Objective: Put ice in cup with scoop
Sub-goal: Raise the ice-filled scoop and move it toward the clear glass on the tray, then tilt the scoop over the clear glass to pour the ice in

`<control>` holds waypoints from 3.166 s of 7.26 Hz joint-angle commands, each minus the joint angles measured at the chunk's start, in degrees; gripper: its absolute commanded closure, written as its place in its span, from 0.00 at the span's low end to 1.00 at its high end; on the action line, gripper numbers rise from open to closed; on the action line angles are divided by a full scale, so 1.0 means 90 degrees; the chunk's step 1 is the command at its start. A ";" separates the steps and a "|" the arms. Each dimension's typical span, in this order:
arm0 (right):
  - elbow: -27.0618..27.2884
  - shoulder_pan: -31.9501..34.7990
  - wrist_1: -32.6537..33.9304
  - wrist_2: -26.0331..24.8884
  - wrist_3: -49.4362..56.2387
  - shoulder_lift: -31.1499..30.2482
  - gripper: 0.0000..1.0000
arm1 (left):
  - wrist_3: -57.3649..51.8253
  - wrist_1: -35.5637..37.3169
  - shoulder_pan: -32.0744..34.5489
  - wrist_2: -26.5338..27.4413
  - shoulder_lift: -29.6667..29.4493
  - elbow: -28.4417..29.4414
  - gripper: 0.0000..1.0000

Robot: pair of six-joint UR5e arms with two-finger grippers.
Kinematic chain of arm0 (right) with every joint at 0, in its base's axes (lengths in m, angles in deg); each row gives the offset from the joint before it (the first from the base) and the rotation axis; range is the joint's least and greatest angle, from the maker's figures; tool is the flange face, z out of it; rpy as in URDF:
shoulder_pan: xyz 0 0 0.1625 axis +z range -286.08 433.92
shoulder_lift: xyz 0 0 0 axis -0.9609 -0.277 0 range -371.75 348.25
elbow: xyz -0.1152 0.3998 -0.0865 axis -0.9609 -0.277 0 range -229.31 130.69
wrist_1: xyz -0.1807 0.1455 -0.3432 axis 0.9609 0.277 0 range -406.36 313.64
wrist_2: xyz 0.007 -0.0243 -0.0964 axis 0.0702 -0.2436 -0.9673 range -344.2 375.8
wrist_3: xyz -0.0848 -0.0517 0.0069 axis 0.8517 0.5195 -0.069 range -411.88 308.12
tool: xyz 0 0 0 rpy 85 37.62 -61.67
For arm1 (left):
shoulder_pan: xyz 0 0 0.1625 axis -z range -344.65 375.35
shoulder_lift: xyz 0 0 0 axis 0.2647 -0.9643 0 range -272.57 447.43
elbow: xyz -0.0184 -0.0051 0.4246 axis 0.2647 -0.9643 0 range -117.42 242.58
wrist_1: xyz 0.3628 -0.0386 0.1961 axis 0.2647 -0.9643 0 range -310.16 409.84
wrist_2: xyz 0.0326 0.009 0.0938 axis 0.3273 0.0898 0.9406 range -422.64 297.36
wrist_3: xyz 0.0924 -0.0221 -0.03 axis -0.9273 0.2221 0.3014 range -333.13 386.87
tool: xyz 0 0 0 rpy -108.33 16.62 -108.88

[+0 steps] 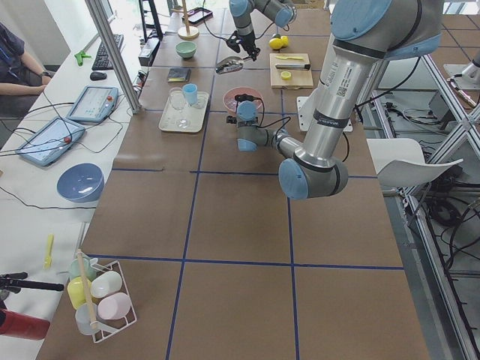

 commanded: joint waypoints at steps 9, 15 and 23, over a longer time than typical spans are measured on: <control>-0.4074 0.0762 0.0294 -0.1266 0.1083 0.1730 1.00 | 0.0062 0.0000 -0.0003 0.0000 -0.0011 0.0000 0.00; -0.4025 0.0742 0.1047 -0.2204 0.2245 0.1866 1.00 | 0.0150 -0.0059 -0.0003 0.0000 -0.0031 0.0000 0.00; -0.4737 0.0742 0.1467 -0.2693 0.2734 0.2482 1.00 | 0.0140 -0.0059 -0.0013 0.0000 -0.0021 0.0000 0.00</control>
